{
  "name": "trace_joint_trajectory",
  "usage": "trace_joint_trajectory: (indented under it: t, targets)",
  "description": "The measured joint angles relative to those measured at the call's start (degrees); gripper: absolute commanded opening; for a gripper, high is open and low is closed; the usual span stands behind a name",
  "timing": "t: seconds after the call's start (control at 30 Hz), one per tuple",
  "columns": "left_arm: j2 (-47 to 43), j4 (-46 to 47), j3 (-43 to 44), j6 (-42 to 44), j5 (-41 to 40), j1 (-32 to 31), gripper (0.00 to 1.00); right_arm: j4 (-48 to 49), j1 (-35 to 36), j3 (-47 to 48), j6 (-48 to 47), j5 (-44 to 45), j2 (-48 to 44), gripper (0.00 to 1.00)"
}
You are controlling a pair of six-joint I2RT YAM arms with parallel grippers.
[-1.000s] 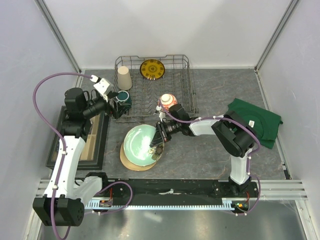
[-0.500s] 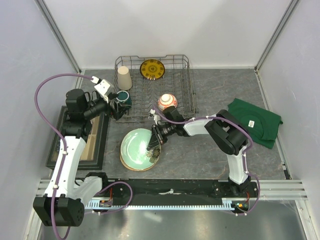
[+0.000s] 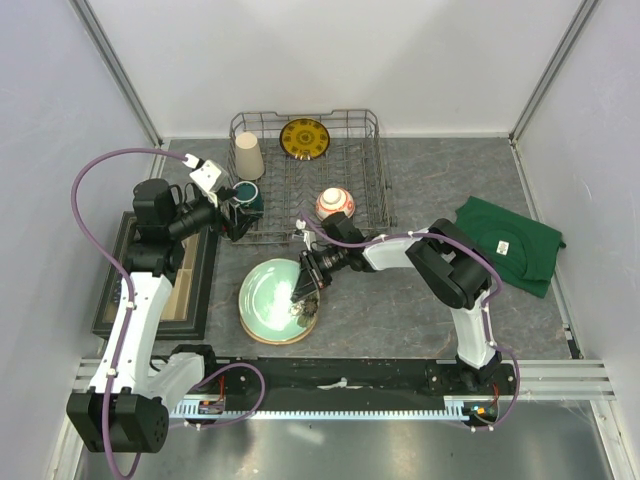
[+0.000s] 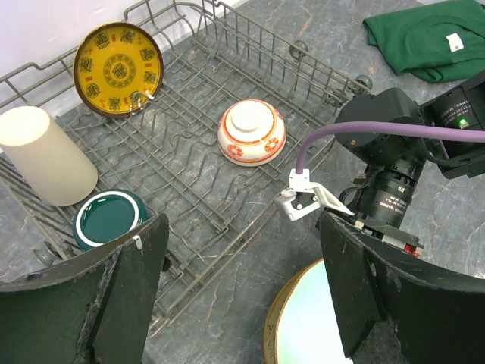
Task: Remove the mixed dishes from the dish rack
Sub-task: Place the plate at the center of the board.
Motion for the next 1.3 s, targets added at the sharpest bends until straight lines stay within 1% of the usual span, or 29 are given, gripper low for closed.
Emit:
trace_joint_trajectory:
  t: [0.57,0.63,0.67,0.73,0.77,0.83,0.87,1.0,1.17,1.3]
  targets:
    - [0.1,0.0,-0.6,0.0,0.5,0.0,0.87,-6.3,0.0,1.1,-6.0,-0.2,-0.2,0.00]
    - [0.1,0.0,-0.8,0.0,0.5,0.0,0.87,-6.7,0.0,1.4,-6.4,-0.2,-0.2,0.03]
    - [0.1,0.0,-0.8,0.0,0.5,0.0,0.87,-7.1,0.0,1.6,-6.6,-0.1,-0.2,0.07]
    - [0.2,0.0,-0.9,0.0,0.5,0.0,0.87,-7.7,0.0,1.9,-7.1,-0.1,-0.2,0.12]
    - [0.3,0.0,-0.9,0.0,0.5,0.0,0.87,-8.0,0.0,2.0,-7.3,-0.1,-0.2,0.18]
    - [0.3,0.1,-0.9,0.0,0.5,0.0,0.87,-8.7,0.1,2.3,-7.7,0.0,-0.2,0.22]
    - [0.3,0.0,-0.9,0.0,0.7,0.0,0.87,-9.0,0.1,2.5,-8.0,0.1,-0.2,0.27]
    - [0.3,0.0,-0.9,0.0,1.5,0.0,0.88,-11.4,0.2,3.8,-9.8,0.3,-0.2,0.39]
    - [0.3,0.0,-0.9,0.0,1.8,0.0,0.88,-13.9,0.5,4.3,-12.0,1.6,-0.2,0.45]
    - [0.4,0.0,-0.9,0.0,2.0,0.0,0.88,-15.1,0.6,4.9,-12.9,1.8,-0.3,0.48]
